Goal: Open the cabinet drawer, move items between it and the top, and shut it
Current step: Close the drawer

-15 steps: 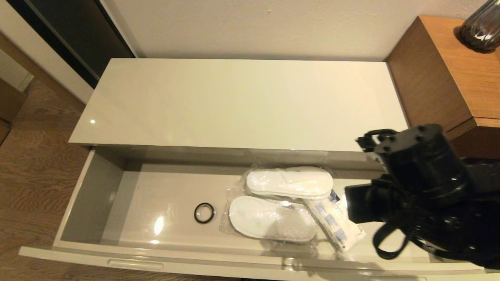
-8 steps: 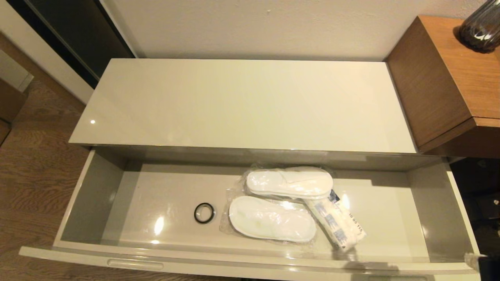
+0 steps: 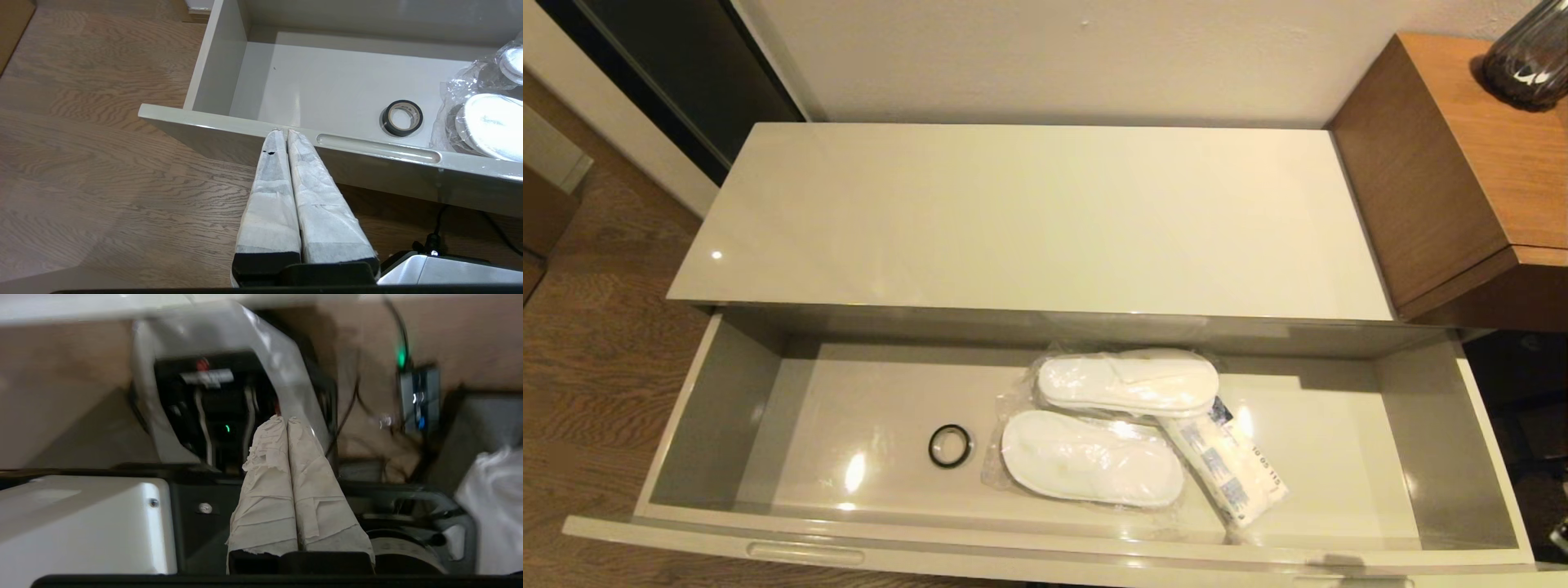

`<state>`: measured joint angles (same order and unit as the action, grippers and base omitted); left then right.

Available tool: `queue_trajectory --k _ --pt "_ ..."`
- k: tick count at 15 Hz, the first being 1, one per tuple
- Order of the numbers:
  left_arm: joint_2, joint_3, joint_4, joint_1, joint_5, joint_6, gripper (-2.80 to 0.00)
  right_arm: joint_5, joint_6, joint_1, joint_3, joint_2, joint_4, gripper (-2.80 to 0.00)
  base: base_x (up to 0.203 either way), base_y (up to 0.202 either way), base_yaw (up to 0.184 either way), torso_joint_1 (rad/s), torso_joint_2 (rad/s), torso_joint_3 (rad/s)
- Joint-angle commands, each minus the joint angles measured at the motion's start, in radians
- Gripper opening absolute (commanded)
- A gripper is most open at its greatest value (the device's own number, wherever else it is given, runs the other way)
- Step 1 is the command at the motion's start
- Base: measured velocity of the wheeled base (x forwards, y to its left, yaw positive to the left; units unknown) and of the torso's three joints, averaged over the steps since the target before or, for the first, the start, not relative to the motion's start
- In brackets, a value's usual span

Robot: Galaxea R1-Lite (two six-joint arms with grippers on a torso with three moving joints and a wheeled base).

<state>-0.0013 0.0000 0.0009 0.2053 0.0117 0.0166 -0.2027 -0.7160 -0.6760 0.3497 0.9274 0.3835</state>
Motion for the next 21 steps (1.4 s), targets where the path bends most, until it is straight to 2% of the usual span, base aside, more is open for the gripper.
queue_trajectory --k 1,3,6,8,15,18,21 --pt "-0.039 0.002 -0.001 0.0 0.001 0.0 -2.8 0.012 -0.013 0.0 -0.124 0.113 -0.193 -2.8 0.0 0.0 0.0 0.0 0.0 0.0" --pt "-0.039 0.002 0.0 0.0 0.001 0.002 -2.8 0.024 -0.048 0.0 -0.173 0.21 -0.309 -2.8 0.0 0.0 0.0 0.0 0.0 0.0" --pt "-0.039 0.002 -0.001 0.0 0.001 0.002 -2.8 0.042 -0.112 0.0 -0.181 0.334 -0.386 -2.8 0.0 0.0 0.0 0.0 0.0 0.0" --pt "-0.039 0.002 -0.001 0.0 0.001 0.002 -2.8 0.039 -0.125 0.0 -0.182 0.383 -0.436 -2.8 0.0 0.0 0.0 0.0 0.0 0.0" --pt "-0.039 0.002 0.001 0.0 0.001 0.002 -2.8 -0.013 -0.161 -0.001 -0.158 0.635 -0.532 -2.8 0.0 0.0 0.0 0.0 0.0 0.0" --pt "-0.039 0.002 0.001 0.0 0.001 0.0 -2.8 -0.044 -0.178 0.001 -0.138 0.669 -0.568 -2.8 0.0 0.0 0.0 0.0 0.0 0.0" --pt "-0.039 0.002 0.002 0.0 -0.001 0.0 -2.8 -0.074 -0.231 0.004 -0.097 0.705 -0.574 -2.8 0.0 0.0 0.0 0.0 0.0 0.0"
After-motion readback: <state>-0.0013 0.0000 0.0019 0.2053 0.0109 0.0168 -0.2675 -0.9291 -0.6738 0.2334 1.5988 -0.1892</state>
